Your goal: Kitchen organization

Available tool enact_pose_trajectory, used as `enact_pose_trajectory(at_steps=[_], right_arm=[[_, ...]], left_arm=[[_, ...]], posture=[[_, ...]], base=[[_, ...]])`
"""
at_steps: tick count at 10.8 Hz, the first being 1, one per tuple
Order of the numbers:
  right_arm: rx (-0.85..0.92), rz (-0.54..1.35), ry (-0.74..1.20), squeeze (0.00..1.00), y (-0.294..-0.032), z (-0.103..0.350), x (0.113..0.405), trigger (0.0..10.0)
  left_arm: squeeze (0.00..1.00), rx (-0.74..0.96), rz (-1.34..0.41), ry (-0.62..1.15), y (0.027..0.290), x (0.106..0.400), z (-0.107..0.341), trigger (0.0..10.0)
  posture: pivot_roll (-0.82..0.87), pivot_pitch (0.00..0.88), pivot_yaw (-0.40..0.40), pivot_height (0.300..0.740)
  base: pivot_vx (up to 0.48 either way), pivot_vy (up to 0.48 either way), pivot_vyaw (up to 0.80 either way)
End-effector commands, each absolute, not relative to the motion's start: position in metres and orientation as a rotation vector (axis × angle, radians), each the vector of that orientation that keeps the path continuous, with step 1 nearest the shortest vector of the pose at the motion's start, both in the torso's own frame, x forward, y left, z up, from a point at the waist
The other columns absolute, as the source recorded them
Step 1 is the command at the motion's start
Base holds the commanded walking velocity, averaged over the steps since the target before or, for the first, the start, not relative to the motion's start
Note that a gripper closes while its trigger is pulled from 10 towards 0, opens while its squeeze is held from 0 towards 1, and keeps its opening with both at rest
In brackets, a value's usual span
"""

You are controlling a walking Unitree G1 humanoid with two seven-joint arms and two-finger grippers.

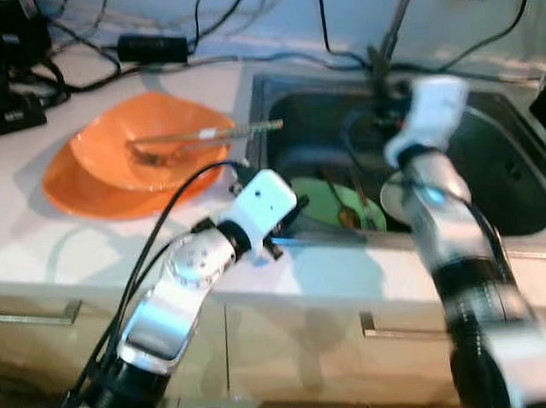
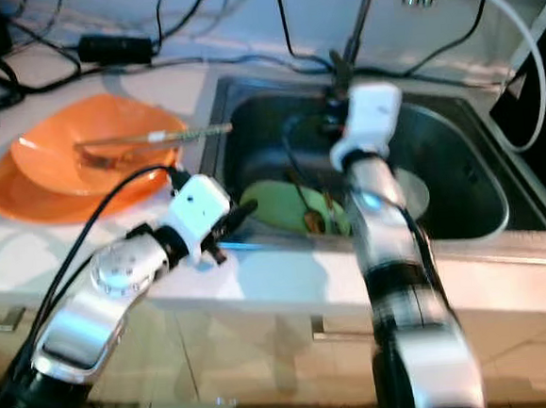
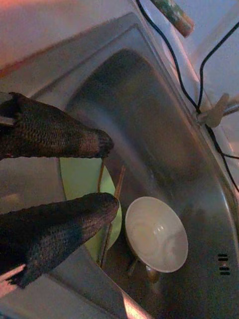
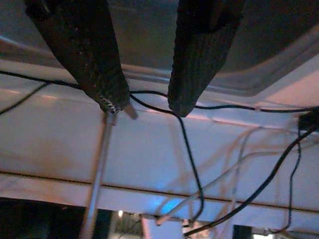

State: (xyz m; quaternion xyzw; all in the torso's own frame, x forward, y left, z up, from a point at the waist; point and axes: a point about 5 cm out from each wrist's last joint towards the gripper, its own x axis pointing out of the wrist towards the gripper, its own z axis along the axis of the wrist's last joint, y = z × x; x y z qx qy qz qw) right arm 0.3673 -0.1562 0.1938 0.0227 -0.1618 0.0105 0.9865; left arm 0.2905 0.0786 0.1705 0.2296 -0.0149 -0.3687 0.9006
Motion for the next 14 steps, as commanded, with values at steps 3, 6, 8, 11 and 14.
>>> enact_pose_trajectory(at_steps=[3,6,8,11,14], right_arm=[[0.06,0.015,-0.354,0.0,-0.16,0.192,0.33,10.0],[0.093,0.05,-0.281,0.0,-0.143,0.167,0.305,10.0],[0.117,0.068,-0.238,0.0,-0.13,0.159,0.301,10.0],[0.14,0.07,-0.218,0.0,-0.123,0.154,0.301,10.0],[0.14,0.077,-0.214,0.0,-0.118,0.153,0.301,10.0]], left_arm=[[0.0,0.476,-0.746,-0.052,0.077,0.29,0.166,10.0],[0.0,0.491,-0.702,-0.086,0.082,0.292,0.17,10.0],[0.0,0.565,-0.576,-0.202,0.094,0.297,0.186,10.0],[0.0,0.731,-0.483,-0.423,0.1,0.289,0.22,10.0],[0.0,0.773,-0.444,-0.473,0.108,0.286,0.235,10.0]], posture=[[-0.05,0.083,-0.125,0.74],[-0.05,0.087,-0.12,0.74],[-0.05,0.088,-0.121,0.74],[-0.04,0.093,-0.122,0.74],[-0.03,0.094,-0.123,0.74]], base=[[0.0,0.0,0.0],[0.0,0.0,0.0],[0.0,0.0,0.0],[0.0,0.0,0.0],[0.0,0.0,0.0]])
